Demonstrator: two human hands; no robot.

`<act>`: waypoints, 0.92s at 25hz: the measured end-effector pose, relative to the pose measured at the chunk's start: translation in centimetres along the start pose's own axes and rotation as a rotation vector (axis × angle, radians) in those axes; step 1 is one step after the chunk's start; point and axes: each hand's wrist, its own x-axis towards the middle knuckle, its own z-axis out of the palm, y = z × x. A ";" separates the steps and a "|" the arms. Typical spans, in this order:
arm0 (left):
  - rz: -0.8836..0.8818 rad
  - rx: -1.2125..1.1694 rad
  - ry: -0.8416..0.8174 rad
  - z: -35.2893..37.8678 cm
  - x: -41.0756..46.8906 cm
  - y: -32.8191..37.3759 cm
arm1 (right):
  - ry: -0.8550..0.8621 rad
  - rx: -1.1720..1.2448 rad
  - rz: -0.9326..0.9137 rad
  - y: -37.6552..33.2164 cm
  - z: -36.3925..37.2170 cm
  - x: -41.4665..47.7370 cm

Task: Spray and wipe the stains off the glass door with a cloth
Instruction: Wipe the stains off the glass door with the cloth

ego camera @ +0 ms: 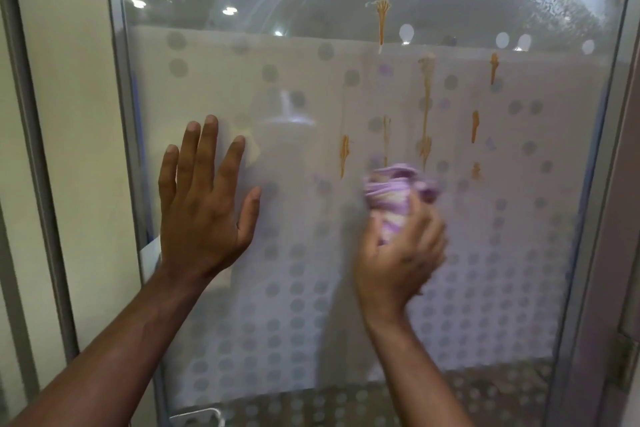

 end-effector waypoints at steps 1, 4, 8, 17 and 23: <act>0.002 -0.003 -0.002 0.0 0.0 -0.1 | -0.059 -0.014 -0.124 -1.1 0.1 -2.1; 0.008 -0.010 -0.018 -0.1 -0.1 -0.3 | -0.241 -0.012 -0.464 -2.7 -0.2 -8.5; 0.010 -0.017 -0.021 -0.2 -0.1 -0.4 | -0.191 -0.015 -0.613 -0.6 -0.7 -8.1; 0.007 -0.061 -0.040 -0.4 0.1 -0.2 | 0.121 -0.012 0.336 3.4 -1.0 0.0; 0.015 -0.329 0.028 -0.6 -0.2 -1.0 | -0.183 -0.044 -0.368 -4.8 0.2 -11.9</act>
